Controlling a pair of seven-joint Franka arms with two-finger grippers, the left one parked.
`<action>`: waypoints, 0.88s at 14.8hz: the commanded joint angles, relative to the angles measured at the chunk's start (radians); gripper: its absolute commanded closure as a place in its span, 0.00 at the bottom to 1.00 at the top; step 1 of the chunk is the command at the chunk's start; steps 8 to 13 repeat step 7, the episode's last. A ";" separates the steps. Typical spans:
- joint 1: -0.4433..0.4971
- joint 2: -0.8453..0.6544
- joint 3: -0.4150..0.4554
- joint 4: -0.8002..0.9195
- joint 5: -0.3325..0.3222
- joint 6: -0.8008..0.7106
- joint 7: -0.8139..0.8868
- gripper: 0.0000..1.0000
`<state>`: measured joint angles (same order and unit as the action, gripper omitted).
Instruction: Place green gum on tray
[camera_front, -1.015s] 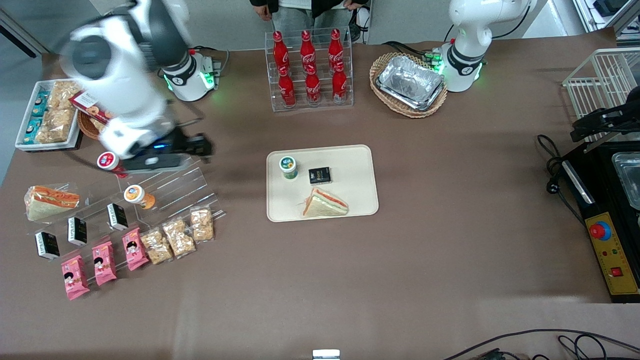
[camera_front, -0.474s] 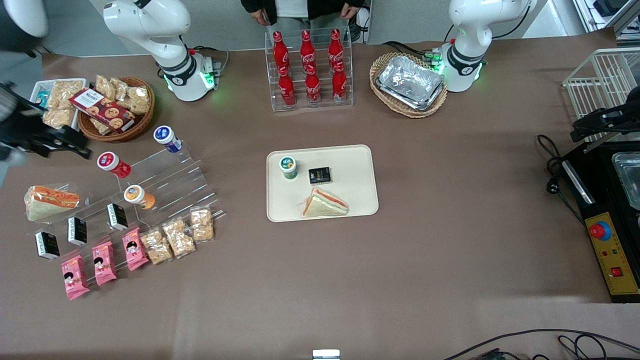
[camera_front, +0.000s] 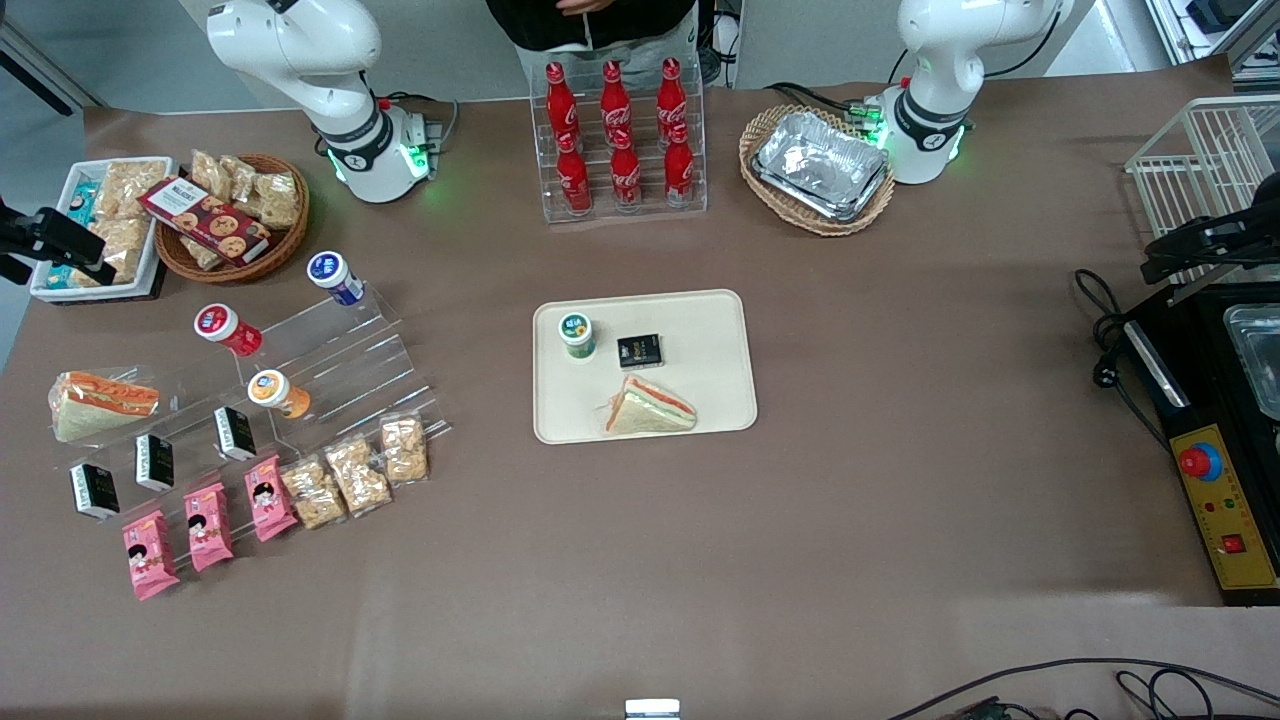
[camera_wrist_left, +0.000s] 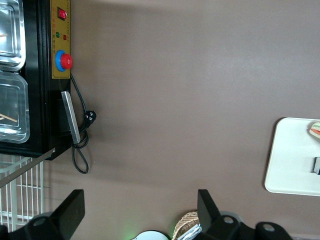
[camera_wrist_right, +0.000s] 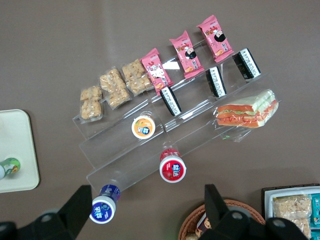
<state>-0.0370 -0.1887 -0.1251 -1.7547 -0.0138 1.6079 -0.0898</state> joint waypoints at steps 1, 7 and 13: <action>-0.001 0.090 0.004 0.101 0.000 0.012 -0.013 0.00; 0.005 0.141 0.007 0.173 0.001 0.001 -0.013 0.00; 0.005 0.141 0.007 0.173 0.001 0.001 -0.013 0.00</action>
